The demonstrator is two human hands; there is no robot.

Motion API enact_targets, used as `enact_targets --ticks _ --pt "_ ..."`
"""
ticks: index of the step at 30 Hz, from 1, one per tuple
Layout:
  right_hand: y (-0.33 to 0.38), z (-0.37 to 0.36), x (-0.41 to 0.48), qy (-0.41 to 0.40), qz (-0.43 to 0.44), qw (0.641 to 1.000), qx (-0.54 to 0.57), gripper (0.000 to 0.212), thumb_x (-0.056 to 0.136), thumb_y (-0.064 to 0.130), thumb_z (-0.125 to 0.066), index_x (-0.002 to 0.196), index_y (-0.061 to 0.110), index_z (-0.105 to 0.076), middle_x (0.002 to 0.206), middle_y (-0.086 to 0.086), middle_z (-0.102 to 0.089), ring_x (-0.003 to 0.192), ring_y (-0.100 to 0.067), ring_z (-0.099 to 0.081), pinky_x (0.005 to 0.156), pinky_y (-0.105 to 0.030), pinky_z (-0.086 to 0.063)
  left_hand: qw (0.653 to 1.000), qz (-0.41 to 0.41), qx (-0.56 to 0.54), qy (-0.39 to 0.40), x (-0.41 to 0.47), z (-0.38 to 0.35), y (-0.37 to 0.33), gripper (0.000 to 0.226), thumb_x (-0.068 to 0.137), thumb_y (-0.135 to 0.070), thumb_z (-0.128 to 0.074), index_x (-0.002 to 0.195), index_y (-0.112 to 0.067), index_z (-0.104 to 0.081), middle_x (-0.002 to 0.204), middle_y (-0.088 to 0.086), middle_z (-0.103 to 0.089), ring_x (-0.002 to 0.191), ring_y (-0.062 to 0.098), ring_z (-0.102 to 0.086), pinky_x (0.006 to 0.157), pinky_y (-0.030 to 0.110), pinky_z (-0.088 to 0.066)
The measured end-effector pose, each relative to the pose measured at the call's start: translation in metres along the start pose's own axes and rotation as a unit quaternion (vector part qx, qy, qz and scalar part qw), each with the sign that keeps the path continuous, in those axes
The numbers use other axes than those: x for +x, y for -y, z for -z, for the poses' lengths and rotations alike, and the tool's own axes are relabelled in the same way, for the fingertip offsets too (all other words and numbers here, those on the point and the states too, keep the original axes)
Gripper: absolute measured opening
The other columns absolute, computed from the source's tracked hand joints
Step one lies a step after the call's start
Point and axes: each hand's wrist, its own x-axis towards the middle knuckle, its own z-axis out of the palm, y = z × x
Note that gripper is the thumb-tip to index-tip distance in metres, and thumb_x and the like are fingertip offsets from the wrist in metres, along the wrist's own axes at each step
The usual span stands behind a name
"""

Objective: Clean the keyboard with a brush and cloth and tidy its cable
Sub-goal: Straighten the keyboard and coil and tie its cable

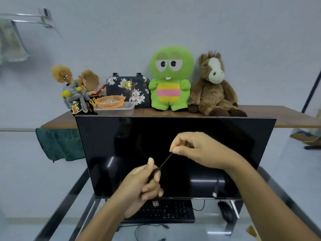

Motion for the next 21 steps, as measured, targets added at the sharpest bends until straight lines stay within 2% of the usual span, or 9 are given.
enact_targets --ticks 2,4,7,10,12,14,15,18,21 --pt "-0.009 -0.008 0.001 0.009 -0.026 1.0 0.006 0.012 0.095 0.018 -0.058 0.096 0.02 -0.07 0.078 0.0 -0.064 0.062 -0.002 -0.053 0.061 -0.019 -0.046 0.986 -0.003 -0.165 0.028 -0.001 -0.001 -0.008 0.045 0.101 -0.038 -0.04 0.071 -0.009 -0.057 0.045 -0.005 -0.024 0.035 0.01 -0.026 0.061 0.031 -0.048" --pt "-0.015 -0.032 0.002 0.002 -0.049 0.999 0.001 0.017 0.097 0.014 -0.054 0.099 0.019 -0.07 0.08 0.0 -0.061 0.06 -0.004 -0.053 0.062 -0.023 -0.047 0.954 -0.04 -0.295 0.038 0.003 -0.002 -0.018 0.037 0.101 -0.03 -0.04 0.076 -0.01 -0.059 0.048 -0.007 -0.029 0.038 0.008 -0.032 0.066 0.028 -0.052" --pt "-0.011 -0.07 0.001 0.009 -0.072 0.997 -0.002 0.016 0.097 0.012 -0.048 0.102 0.016 -0.063 0.081 0.002 -0.056 0.064 -0.01 -0.054 0.064 -0.031 -0.049 0.927 -0.115 -0.352 -0.056 0.016 -0.009 -0.027 0.029 0.101 -0.027 -0.039 0.08 -0.013 -0.054 0.053 -0.007 -0.038 0.046 0.007 -0.043 0.076 0.03 -0.057" --pt "-0.001 -0.092 -0.002 0.072 -0.099 0.992 -0.026 0.012 0.097 0.02 -0.045 0.106 0.016 -0.051 0.084 -0.004 -0.057 0.068 -0.02 -0.057 0.063 -0.043 -0.053 0.948 -0.163 -0.233 -0.142 0.028 -0.012 -0.022 0.027 0.102 -0.028 -0.04 0.085 -0.011 -0.054 0.06 -0.002 -0.05 0.061 0.016 -0.062 0.086 0.037 -0.053" --pt "0.005 -0.093 -0.005 0.113 -0.11 0.986 -0.058 0.021 0.097 0.021 -0.046 0.116 0.014 -0.05 0.088 -0.003 -0.058 0.068 -0.016 -0.055 0.064 -0.041 -0.053 0.96 -0.187 -0.059 -0.199 0.031 -0.011 -0.017 0.027 0.103 -0.025 -0.039 0.09 -0.008 -0.056 0.064 0.002 -0.062 0.077 0.023 -0.07 0.086 0.038 -0.051" --pt "0.008 -0.091 -0.01 0.112 -0.122 0.985 -0.045 0.031 0.096 0.022 -0.05 0.126 0.015 -0.052 0.1 -0.001 -0.062 0.076 -0.012 -0.06 0.069 -0.031 -0.054 0.941 -0.206 0.134 -0.233 0.028 -0.012 -0.011 0.025 0.103 -0.02 -0.041 0.093 -0.008 -0.06 0.071 0.005 -0.071 0.084 0.018 -0.071 0.082 0.031 -0.051" --pt "0.01 -0.088 -0.012 0.097 -0.125 0.987 -0.03 0.032 0.095 0.022 -0.052 0.126 0.017 -0.055 0.1 0.002 -0.065 0.078 -0.01 -0.063 0.07 -0.024 -0.054 0.926 -0.21 0.206 -0.236 0.027 -0.012 -0.008 0.023 0.102 -0.019 -0.043 0.091 -0.009 -0.061 0.072 0.004 -0.072 0.08 0.013 -0.07 0.077 0.025 -0.05" --pt "0.019 -0.073 -0.015 0.036 -0.116 0.993 0.005 0.012 0.093 0.017 -0.059 0.098 0.02 -0.07 0.066 0.011 -0.064 0.059 0.0 -0.064 0.056 -0.01 -0.046 0.894 -0.192 0.343 -0.217 0.02 -0.01 0.002 0.026 0.1 -0.018 -0.047 0.078 -0.008 -0.058 0.059 -0.005 -0.062 0.054 0.002 -0.055 0.055 0.016 -0.043" --pt "0.019 -0.058 -0.011 0.003 -0.075 0.997 0.016 0.01 0.091 0.016 -0.062 0.088 0.02 -0.071 0.063 0.011 -0.066 0.059 0.001 -0.063 0.058 -0.011 -0.048 0.915 -0.151 0.323 -0.187 0.014 -0.009 0.009 0.033 0.102 -0.022 -0.043 0.077 -0.005 -0.055 0.055 -0.001 -0.055 0.05 0.009 -0.049 0.052 0.024 -0.043"
